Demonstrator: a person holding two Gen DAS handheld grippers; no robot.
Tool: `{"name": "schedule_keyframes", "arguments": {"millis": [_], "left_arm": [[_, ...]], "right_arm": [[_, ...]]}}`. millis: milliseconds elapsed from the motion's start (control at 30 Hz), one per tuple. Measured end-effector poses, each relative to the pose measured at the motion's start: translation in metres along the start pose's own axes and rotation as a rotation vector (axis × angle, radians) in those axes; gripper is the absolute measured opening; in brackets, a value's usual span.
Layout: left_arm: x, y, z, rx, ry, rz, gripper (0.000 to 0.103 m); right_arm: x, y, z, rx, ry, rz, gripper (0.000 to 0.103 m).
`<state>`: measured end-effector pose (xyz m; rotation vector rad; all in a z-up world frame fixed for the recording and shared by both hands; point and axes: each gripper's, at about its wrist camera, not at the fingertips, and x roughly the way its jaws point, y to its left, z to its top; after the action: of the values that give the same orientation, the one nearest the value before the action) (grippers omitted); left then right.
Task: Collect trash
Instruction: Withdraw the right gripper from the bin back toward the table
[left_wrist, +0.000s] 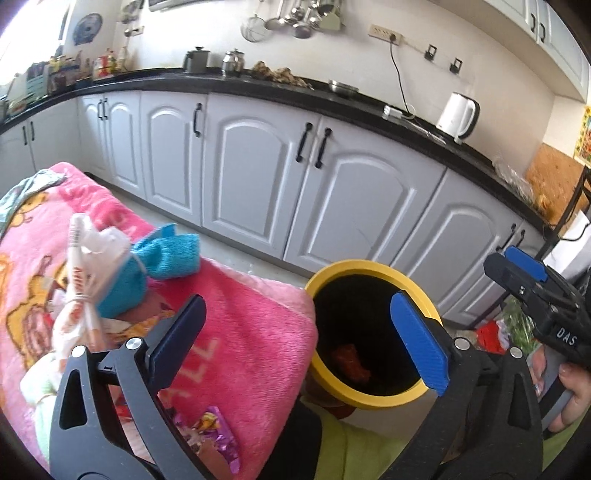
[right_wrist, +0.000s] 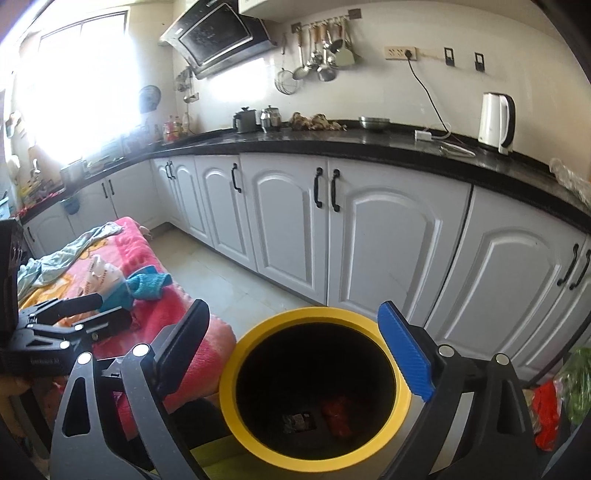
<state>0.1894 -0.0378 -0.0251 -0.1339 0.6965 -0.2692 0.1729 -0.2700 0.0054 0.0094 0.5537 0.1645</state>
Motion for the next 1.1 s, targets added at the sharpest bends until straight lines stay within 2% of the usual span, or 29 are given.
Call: {"name": "schedule_keyframes", "arguments": {"millis": [433,800,1100], "left_arm": [[-0.04,0.039,0.002,-0.06,-0.065,0.068,0.092],[-0.077,0.109,-0.001,-0.201,-0.12,0.166,0.092],[-0.083,0.151,-0.014,-0.284,-0.109,0.198,0.092]], "right_arm": [[-0.014,0.05,0.004,-0.097,-0.024,0.076,0.092],[-0.004,0.095,-0.001,-0.127,0.039,0.226,0.093],[0.018,0.135,-0.015,-0.144,0.139,0.353,0.094]]}}
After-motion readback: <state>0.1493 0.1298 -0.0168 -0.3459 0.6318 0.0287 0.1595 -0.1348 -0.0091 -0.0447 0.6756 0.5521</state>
